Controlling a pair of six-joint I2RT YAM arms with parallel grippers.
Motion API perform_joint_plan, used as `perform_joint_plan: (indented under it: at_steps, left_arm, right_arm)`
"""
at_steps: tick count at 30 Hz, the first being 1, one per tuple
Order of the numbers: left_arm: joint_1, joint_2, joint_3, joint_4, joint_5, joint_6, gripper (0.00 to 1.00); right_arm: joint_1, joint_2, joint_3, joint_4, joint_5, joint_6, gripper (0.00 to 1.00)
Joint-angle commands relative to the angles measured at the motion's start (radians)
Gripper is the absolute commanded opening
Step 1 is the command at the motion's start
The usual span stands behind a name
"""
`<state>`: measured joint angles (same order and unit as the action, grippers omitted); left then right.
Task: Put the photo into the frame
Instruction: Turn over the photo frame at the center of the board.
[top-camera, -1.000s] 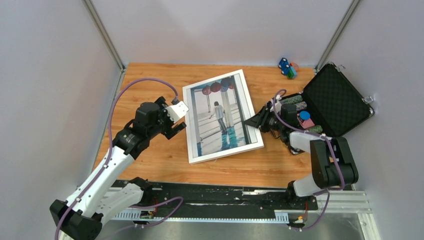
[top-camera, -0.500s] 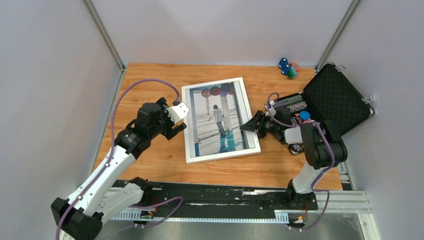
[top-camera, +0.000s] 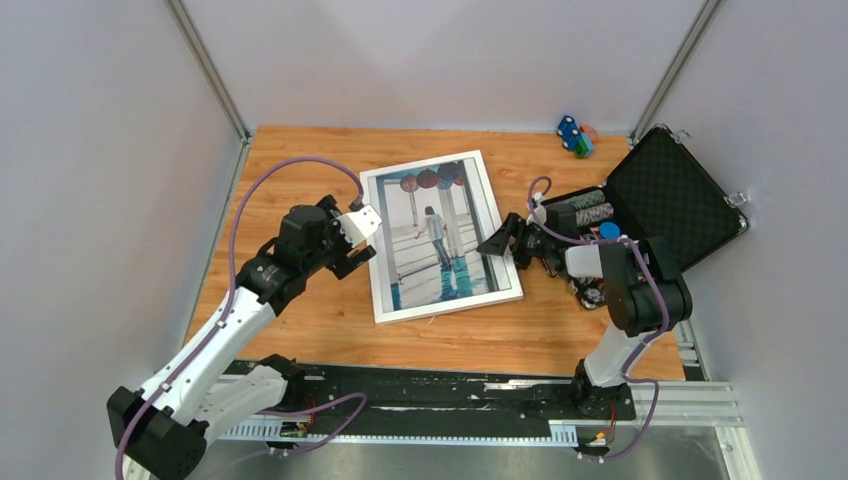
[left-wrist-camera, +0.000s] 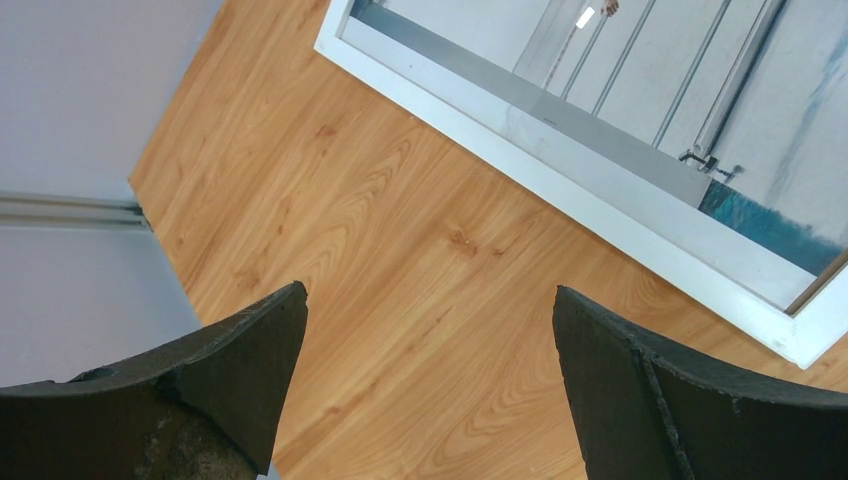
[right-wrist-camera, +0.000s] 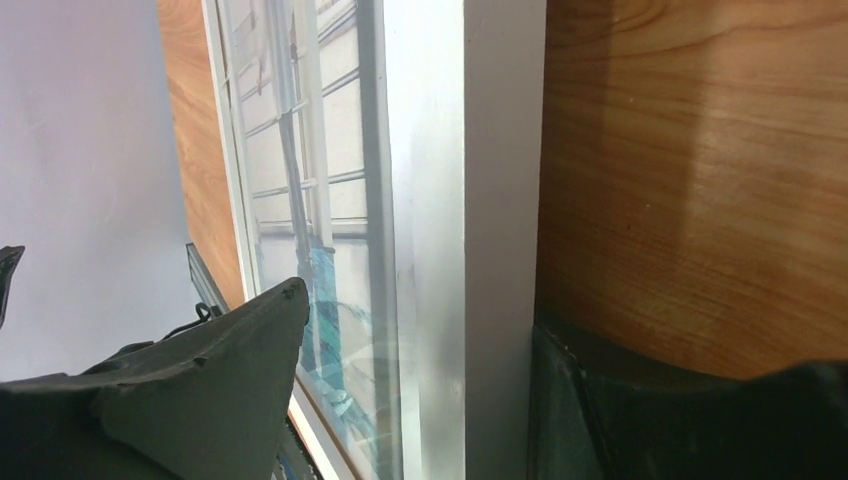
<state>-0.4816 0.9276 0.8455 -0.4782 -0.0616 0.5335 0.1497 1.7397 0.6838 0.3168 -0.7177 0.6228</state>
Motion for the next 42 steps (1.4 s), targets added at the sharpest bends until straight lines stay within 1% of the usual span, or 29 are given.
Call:
perform_joint_plan:
  at_steps: [1,10,15,17,18,19,20,26,29,31,38,42]
  left_arm:
    - [0.005,-0.002,-0.012,0.051,-0.002,0.01,1.0]
    - [0.005,0.001,-0.039,0.065,-0.014,0.006,1.0]
    - [0.005,0.005,-0.044,0.078,-0.018,-0.002,1.0]
    - [0.005,0.006,-0.045,0.078,-0.018,-0.003,1.0]
    - [0.005,0.007,-0.045,0.079,-0.018,-0.004,1.0]
    - [0.005,0.007,-0.046,0.079,-0.018,-0.004,1.0]
    - [0.005,0.007,-0.047,0.08,-0.018,-0.004,1.0]
    - [0.005,0.011,-0.08,0.108,-0.017,-0.025,1.0]
    - [0.009,0.021,-0.123,0.15,-0.03,-0.088,1.0]
    - [0.012,0.037,-0.141,0.171,-0.027,-0.105,1.0]
    - [0.032,0.11,-0.132,0.195,-0.01,-0.149,1.0]
    - [0.037,0.179,-0.115,0.212,-0.005,-0.165,1.0]
  right_arm:
    - [0.032,-0.023,0.025,-0.044,0.086,-0.066,0.72]
    - [0.055,-0.088,0.053,-0.182,0.188,-0.138,0.76]
    - [0.103,-0.156,0.059,-0.229,0.269,-0.194,0.81]
    - [0.125,-0.176,0.065,-0.248,0.302,-0.218,0.84]
    - [0.133,-0.182,0.069,-0.26,0.313,-0.228,0.89]
    - [0.136,-0.188,0.073,-0.267,0.318,-0.235,0.98]
    - [0.138,-0.191,0.076,-0.273,0.321,-0.239,1.0]
    - [0.153,-0.214,0.07,-0.27,0.326,-0.271,1.0]
    - [0.155,-0.214,0.072,-0.262,0.278,-0.274,1.0]
    - [0.153,-0.224,0.065,-0.263,0.26,-0.259,1.0]
    - [0.141,-0.3,-0.036,-0.136,0.257,-0.18,1.0]
    - [0.141,-0.288,-0.026,-0.135,0.238,-0.178,1.0]
